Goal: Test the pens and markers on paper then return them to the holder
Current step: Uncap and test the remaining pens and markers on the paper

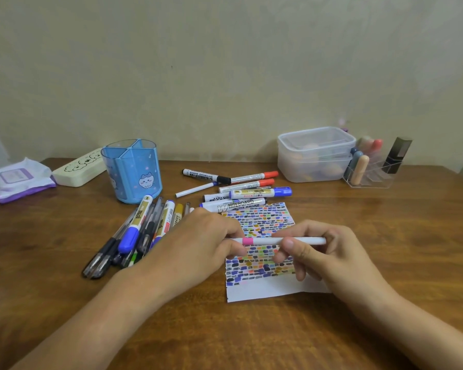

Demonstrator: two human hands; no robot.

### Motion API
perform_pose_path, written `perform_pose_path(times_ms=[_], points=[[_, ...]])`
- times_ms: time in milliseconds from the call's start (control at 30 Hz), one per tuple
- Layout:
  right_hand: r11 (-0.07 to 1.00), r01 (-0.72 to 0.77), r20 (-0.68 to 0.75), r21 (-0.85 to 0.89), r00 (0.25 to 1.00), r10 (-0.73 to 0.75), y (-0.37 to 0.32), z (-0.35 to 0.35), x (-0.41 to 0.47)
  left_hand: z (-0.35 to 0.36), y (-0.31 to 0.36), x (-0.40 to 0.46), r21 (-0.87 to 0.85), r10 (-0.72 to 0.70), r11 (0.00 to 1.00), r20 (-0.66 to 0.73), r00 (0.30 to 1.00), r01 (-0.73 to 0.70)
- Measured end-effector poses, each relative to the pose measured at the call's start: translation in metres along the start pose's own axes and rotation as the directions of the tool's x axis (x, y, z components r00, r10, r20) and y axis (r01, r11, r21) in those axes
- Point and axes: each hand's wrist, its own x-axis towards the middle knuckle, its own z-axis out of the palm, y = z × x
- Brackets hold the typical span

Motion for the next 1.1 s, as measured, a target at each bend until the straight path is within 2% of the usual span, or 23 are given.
perform_pose_path(times_ms=[167, 333, 500, 633, 833, 1100], points=[[1.0, 0.003, 0.062, -0.012, 0.998, -0.002, -0.002, 0.004, 0.003, -0.001, -0.001, -0.002, 0.02, 0.018, 1.0, 0.05, 0.999, -0.019], [0.998, 0.058, 0.088, -0.026, 0.995, -0.055, -0.002, 0.003, 0.002, 0.004, 0.004, -0.004, 0.021, 0.138, 0.99, 0.004, 0.99, -0.138], [0.985, 0.045, 0.058, -0.164, 0.998, -0.036, 0.004, -0.005, 0.009, -0.006, -0.003, -0.002, 0.16, 0.085, 0.983, 0.059, 0.995, -0.093], [0.966, 0.045, -0.013, -0.254, 0.999, -0.05, 0.01, -0.012, 0.014, -0.016, -0.012, -0.006, 0.203, -0.03, 0.979, 0.079, 0.996, 0.013], [0.937, 0.041, -0.027, -0.348, 0.998, -0.053, 0.012, -0.012, 0.015, -0.012, -0.019, -0.002, 0.276, -0.167, 0.952, 0.107, 0.98, 0.132], [0.905, 0.046, -0.022, -0.424, 0.998, -0.061, 0.015, -0.013, 0.017, -0.004, -0.032, 0.001, 0.359, -0.147, 0.925, 0.041, 0.988, 0.123]])
